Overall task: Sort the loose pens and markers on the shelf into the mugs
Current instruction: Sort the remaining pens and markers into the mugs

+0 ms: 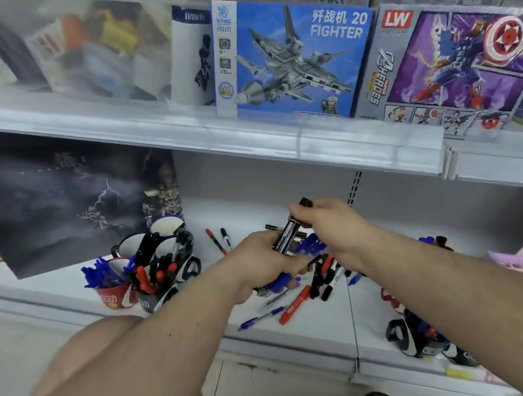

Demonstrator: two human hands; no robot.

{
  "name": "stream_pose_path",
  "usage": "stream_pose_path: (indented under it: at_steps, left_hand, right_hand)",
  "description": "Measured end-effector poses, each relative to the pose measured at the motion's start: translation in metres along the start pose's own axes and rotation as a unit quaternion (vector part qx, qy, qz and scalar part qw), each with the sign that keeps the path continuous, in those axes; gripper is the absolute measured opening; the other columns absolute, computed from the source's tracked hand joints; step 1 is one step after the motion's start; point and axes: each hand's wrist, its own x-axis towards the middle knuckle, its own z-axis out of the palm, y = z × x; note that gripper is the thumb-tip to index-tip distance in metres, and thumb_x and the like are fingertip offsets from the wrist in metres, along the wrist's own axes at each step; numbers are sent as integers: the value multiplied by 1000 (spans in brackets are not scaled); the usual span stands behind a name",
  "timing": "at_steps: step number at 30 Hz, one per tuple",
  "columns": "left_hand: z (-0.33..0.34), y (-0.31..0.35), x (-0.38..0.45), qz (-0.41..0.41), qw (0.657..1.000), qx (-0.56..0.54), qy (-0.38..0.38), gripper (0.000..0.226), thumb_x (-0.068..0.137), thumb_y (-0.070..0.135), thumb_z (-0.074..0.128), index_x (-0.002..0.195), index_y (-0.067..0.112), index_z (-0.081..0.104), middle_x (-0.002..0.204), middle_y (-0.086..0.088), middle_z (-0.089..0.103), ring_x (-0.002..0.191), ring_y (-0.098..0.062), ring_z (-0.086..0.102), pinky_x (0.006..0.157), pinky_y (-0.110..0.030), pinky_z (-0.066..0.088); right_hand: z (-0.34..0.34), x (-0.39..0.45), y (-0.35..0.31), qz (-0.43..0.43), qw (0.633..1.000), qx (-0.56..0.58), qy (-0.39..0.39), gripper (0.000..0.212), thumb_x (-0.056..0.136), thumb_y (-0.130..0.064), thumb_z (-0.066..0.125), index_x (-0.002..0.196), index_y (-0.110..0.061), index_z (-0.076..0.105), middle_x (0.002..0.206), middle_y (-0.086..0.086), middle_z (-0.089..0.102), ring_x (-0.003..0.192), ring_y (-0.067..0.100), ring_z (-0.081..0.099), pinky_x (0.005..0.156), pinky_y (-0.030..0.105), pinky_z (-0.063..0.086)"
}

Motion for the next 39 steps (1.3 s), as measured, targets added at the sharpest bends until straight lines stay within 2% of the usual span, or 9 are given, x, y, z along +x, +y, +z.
stream_pose_path:
  at_steps: [2,7,13,20,26,29,32,36,39]
  left_hand:
    - [-11,-3,-2,-28,999,-2,-19,11,87,6,72,92,9,63,86,-11,73,55,-14,64,47,-21,49]
    - [-39,-20,-6,-92,987,123,-53,11,93,14,66,99,5,66,90,-6,73,66,-15,68,69,-33,60]
    - [-67,-21,1,-108,993,41,31,16,104,16,48,108,3,57,88,-9,61,62,-18,60,59,-31,57]
    - [-88,-17,14,-76,984,-50,151,18,104,29,45,98,13,50,67,0,47,43,-11,34,39,-18,26]
    - [-75,-20,21,-30,997,-11,70,34,92,46,63,82,16,48,51,5,35,41,-10,20,41,-21,14]
    - [-58,-22,34,-40,996,37,70,27,90,32,67,78,12,55,58,-3,51,40,-11,28,40,-20,17]
    - [-35,-22,51,-46,997,-4,68,22,91,31,67,84,13,58,72,-7,63,42,-11,29,38,-20,22]
    - [8,-28,78,-65,986,-118,97,12,91,23,69,92,15,60,79,-5,57,54,-12,34,38,-21,27]
    - [58,-38,95,-87,967,-211,115,15,90,18,70,84,18,56,68,-1,50,50,-11,37,36,-20,25]
  right_hand:
    - [4,7,1,1,998,21,52,30,97,-37,59,108,-10,61,105,8,70,84,19,64,70,30,51]
    - [-7,23,-3,11,972,193,135,23,102,-34,49,98,-12,56,77,4,74,69,19,63,62,31,46]
    - [1,28,12,55,968,222,98,28,103,-38,46,100,-12,54,77,7,71,65,20,63,55,31,47]
    - [39,15,17,124,987,91,-51,32,104,-41,41,112,-14,57,59,11,59,40,20,42,44,24,36]
    - [62,2,20,99,971,-63,-211,13,83,-1,54,89,-9,62,84,23,68,48,20,42,51,30,36]
    - [34,14,28,105,957,-119,-244,34,86,-5,60,118,-15,61,93,17,71,53,21,47,53,30,40]
    - [-19,24,29,107,963,-159,-189,43,96,-16,59,137,-16,46,92,12,69,60,20,57,54,30,48]
    - [-90,26,36,167,980,-73,-82,19,97,-28,59,105,-11,66,89,10,65,63,16,58,58,26,52]
    - [-123,35,51,150,984,78,58,9,97,-10,58,92,-5,63,82,11,64,61,13,56,52,19,52]
